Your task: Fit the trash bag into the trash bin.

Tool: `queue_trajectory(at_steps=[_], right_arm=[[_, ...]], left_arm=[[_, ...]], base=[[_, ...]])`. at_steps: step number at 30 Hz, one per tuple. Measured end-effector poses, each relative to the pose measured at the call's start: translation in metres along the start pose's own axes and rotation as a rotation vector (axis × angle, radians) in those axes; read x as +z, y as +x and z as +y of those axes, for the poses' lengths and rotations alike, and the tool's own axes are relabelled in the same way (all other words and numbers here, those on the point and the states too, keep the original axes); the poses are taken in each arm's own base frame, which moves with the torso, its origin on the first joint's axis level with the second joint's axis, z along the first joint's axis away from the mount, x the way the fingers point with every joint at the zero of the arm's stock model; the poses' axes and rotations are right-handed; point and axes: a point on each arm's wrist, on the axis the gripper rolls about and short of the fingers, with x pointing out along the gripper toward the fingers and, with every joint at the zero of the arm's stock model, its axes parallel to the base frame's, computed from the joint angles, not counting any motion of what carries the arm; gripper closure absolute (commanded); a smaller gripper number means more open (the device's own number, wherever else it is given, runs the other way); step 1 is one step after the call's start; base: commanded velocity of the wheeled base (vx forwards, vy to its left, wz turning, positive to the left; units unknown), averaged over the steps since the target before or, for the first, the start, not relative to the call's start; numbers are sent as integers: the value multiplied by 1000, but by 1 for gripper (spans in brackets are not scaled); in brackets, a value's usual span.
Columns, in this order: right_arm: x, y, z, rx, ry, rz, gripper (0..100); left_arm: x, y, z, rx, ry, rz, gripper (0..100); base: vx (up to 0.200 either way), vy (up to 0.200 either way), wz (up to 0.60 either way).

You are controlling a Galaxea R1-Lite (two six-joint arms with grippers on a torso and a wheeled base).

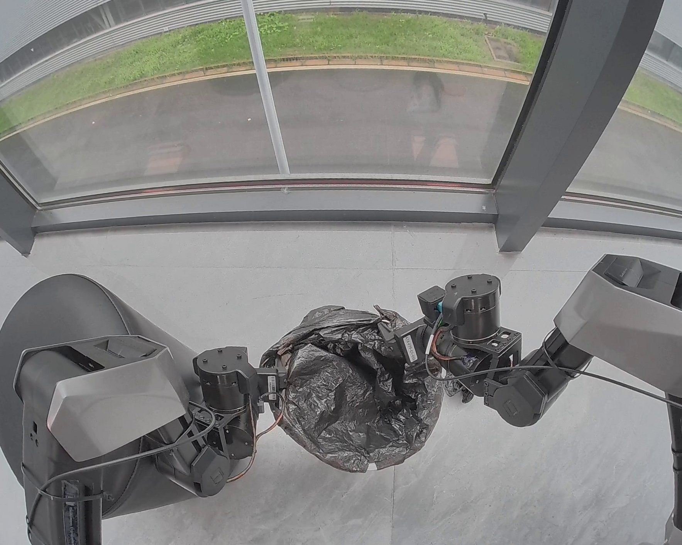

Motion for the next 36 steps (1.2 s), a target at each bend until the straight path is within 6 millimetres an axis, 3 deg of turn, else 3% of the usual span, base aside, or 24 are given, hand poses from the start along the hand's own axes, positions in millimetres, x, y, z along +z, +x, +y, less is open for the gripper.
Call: queue_trajectory(at_steps=[25,36], right_arm=[[-13,24,-13,-48,19,-5,0],[-15,12,-4,-21,11,20,0]], left_arm=[[-11,-1,-7,-66,-16,26,0],[-12,-13,-9,-93,-37,8,0]], base=[[0,0,0],[0,0,0]])
